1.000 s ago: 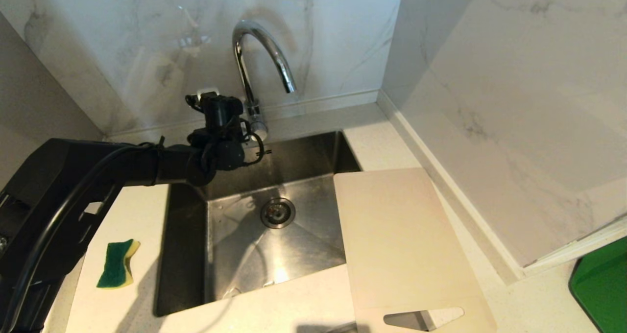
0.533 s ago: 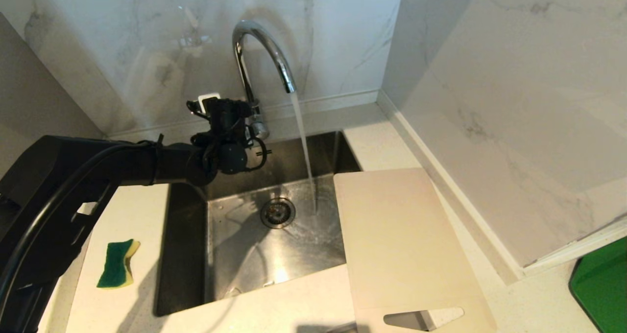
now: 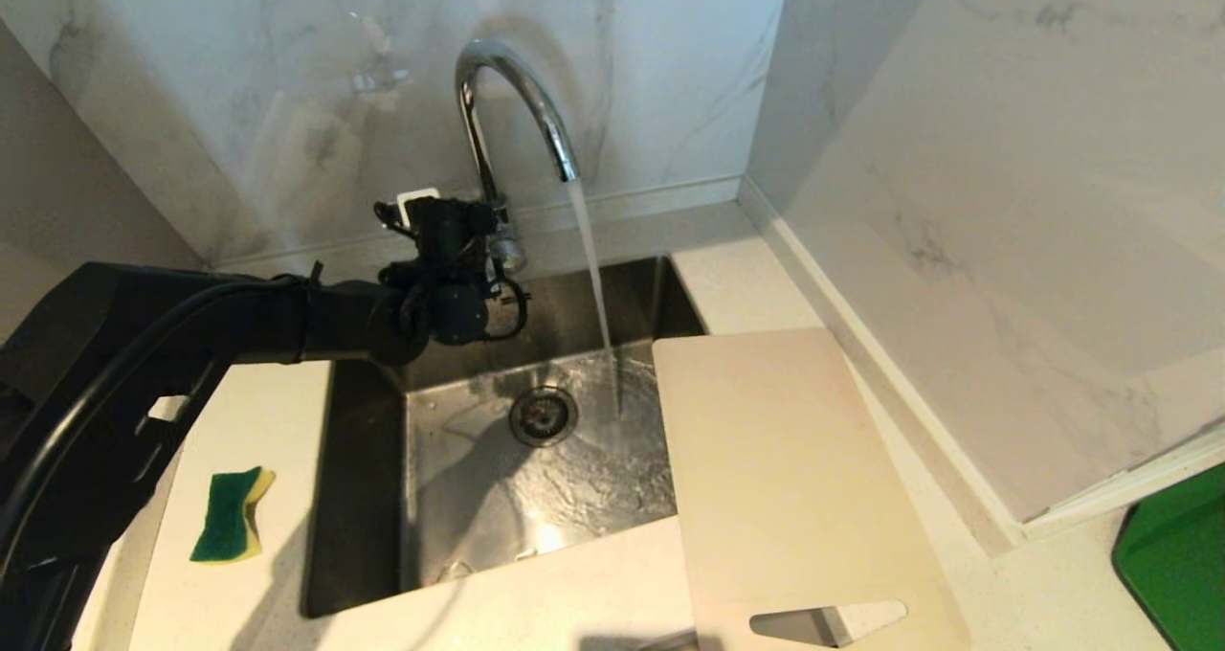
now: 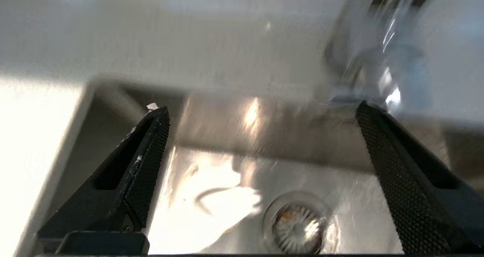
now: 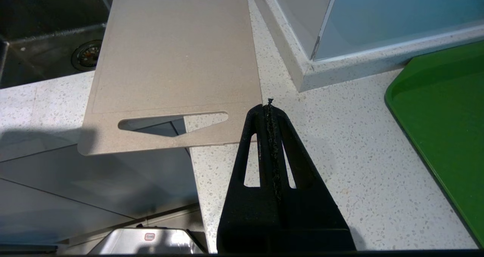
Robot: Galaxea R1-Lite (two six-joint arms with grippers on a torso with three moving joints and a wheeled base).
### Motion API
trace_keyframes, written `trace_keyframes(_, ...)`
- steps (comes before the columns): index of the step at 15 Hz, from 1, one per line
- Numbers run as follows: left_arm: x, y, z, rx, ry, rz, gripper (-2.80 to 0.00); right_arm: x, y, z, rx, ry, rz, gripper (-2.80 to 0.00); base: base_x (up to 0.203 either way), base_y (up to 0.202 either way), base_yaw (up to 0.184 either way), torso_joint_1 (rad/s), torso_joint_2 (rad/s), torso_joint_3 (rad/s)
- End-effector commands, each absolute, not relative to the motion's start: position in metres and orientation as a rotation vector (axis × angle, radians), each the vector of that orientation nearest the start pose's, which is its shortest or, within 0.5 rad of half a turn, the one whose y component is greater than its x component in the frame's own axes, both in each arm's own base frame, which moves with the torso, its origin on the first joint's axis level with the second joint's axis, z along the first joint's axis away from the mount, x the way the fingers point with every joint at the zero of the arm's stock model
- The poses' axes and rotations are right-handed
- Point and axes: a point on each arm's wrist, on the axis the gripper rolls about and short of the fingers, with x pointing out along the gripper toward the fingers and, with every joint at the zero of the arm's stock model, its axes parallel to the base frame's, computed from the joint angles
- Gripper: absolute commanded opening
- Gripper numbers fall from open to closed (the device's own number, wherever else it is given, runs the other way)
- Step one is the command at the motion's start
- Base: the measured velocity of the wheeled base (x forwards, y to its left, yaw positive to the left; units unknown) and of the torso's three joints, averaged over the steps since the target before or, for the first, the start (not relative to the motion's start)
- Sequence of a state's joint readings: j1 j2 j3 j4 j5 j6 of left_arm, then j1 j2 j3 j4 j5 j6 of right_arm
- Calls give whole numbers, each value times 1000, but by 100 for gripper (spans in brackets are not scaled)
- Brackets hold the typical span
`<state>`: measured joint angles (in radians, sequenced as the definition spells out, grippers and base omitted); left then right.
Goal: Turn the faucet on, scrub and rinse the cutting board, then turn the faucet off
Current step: Turn on the tap, then pick up the cleaning cloth
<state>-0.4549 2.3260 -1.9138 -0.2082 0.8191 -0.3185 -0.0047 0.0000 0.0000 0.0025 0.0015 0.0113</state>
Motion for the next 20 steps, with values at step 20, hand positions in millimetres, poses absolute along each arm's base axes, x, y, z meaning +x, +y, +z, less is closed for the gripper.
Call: trace_keyframes(20, 307, -139, 345, -282, 93, 82, 0, -23, 0, 75, 12, 3, -3, -280, 0, 0, 0, 0, 0, 0)
